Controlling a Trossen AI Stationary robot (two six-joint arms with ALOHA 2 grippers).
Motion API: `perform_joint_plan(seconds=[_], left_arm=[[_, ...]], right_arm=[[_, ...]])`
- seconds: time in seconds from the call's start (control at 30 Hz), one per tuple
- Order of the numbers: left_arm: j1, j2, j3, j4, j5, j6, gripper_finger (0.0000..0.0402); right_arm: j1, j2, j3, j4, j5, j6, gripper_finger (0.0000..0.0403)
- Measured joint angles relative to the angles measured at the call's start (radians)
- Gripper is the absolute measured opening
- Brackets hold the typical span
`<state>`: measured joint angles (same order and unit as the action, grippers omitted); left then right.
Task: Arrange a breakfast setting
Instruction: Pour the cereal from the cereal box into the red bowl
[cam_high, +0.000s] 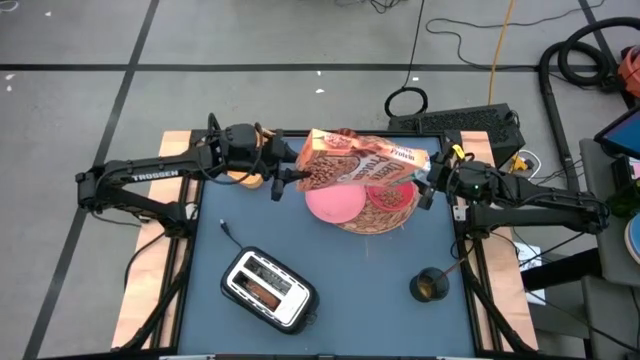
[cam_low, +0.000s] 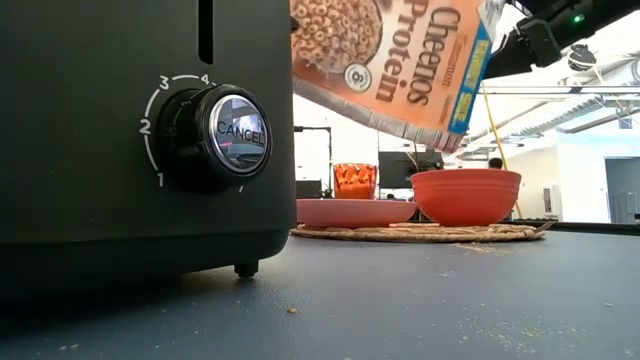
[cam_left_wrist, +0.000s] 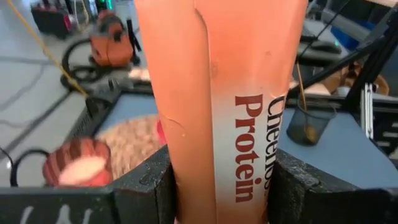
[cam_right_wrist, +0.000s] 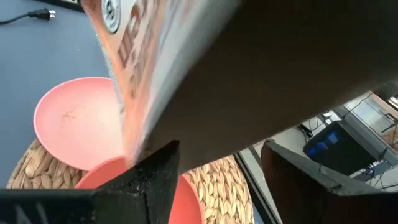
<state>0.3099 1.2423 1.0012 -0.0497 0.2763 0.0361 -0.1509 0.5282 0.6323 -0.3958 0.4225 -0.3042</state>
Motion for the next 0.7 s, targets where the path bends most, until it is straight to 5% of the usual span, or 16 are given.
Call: perform_joint_plan(seconds=[0.7], left_arm=[[0.004,-0.032,0.000,-0.041,0.000,-0.011,0.0177]], right_arm=[[0.000,0.000,0.000,0.003,0.000,0.000,0.0215]])
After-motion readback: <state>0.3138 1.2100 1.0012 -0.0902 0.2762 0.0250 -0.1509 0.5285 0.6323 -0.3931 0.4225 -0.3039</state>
